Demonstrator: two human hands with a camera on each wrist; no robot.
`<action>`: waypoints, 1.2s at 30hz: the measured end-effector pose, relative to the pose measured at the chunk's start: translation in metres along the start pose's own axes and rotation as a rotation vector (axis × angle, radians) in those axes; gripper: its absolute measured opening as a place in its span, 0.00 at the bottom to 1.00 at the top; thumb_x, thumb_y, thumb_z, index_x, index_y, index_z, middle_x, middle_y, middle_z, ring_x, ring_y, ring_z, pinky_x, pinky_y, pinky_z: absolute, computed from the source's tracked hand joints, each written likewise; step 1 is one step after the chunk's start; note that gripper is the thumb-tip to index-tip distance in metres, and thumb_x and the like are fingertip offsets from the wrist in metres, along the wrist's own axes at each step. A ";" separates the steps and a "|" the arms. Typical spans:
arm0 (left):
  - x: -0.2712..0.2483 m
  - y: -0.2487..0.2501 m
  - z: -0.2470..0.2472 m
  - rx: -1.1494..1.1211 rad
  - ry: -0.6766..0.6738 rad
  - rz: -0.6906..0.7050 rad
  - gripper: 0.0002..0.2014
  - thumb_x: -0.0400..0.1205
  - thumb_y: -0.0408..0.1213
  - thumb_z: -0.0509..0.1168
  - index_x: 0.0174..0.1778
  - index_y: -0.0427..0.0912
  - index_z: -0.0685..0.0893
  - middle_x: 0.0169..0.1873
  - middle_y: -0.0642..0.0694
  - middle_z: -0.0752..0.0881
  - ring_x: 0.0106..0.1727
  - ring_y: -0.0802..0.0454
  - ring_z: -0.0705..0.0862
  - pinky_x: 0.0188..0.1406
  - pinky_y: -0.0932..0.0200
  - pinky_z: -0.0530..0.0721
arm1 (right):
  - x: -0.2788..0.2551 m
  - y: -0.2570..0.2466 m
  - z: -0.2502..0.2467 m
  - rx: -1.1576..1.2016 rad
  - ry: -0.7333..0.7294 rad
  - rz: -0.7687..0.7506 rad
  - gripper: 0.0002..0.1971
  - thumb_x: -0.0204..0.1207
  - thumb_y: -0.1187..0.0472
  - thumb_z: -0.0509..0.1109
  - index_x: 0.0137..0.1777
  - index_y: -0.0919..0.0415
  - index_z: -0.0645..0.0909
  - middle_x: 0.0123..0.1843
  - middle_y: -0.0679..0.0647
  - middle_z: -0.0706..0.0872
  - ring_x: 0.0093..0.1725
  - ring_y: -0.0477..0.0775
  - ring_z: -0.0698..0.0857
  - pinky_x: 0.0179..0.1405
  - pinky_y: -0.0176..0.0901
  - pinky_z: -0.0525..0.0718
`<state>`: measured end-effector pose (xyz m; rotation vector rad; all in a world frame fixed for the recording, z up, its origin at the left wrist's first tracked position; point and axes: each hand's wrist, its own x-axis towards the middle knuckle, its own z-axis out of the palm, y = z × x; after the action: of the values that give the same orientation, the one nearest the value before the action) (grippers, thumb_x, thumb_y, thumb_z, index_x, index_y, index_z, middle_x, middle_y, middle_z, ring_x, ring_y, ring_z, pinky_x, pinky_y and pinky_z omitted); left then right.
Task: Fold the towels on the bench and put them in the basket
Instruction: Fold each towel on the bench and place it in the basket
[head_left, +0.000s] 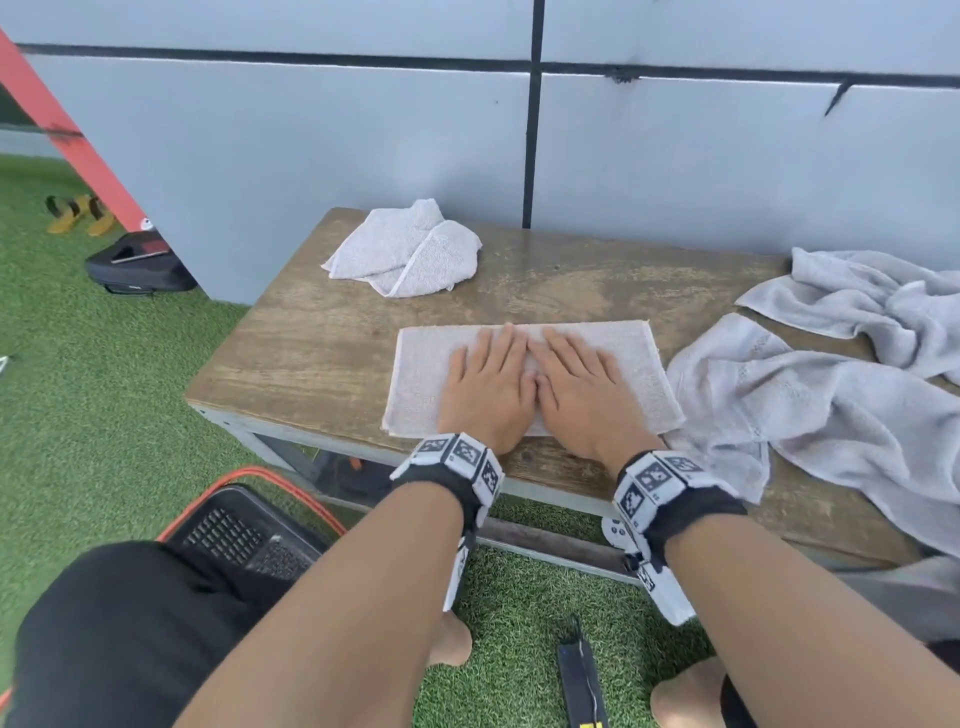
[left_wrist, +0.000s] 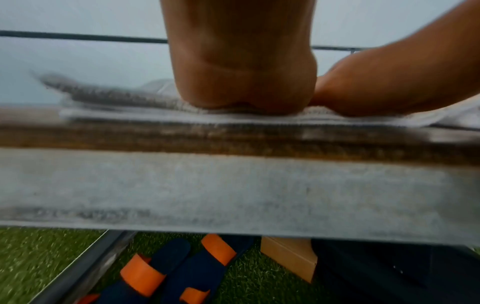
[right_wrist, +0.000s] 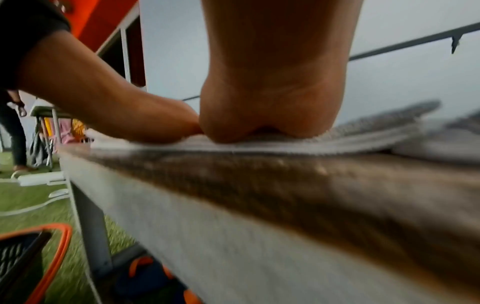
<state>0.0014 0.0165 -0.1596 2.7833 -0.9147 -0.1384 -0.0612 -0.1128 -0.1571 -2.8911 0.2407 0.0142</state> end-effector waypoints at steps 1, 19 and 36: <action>-0.001 -0.003 0.004 0.007 0.002 0.001 0.29 0.91 0.50 0.39 0.90 0.47 0.48 0.89 0.51 0.46 0.89 0.50 0.43 0.88 0.42 0.42 | -0.002 0.003 0.004 -0.033 0.001 0.003 0.28 0.90 0.47 0.40 0.89 0.46 0.48 0.91 0.47 0.48 0.90 0.52 0.45 0.88 0.58 0.44; -0.003 -0.043 0.001 0.000 0.029 -0.070 0.33 0.89 0.61 0.39 0.90 0.54 0.44 0.89 0.52 0.43 0.89 0.52 0.40 0.88 0.45 0.38 | -0.003 0.029 0.000 -0.025 0.014 0.156 0.34 0.86 0.35 0.39 0.89 0.43 0.41 0.91 0.47 0.39 0.89 0.52 0.39 0.87 0.58 0.38; -0.024 -0.073 -0.007 -0.023 0.036 -0.163 0.34 0.89 0.60 0.38 0.90 0.49 0.43 0.89 0.54 0.42 0.89 0.57 0.39 0.88 0.44 0.39 | -0.013 0.048 -0.005 -0.057 0.033 0.255 0.39 0.83 0.33 0.36 0.90 0.53 0.42 0.91 0.50 0.40 0.89 0.50 0.39 0.87 0.64 0.46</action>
<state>0.0248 0.0892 -0.1687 2.8268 -0.6728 -0.1226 -0.0820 -0.1573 -0.1633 -2.8977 0.6223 0.0186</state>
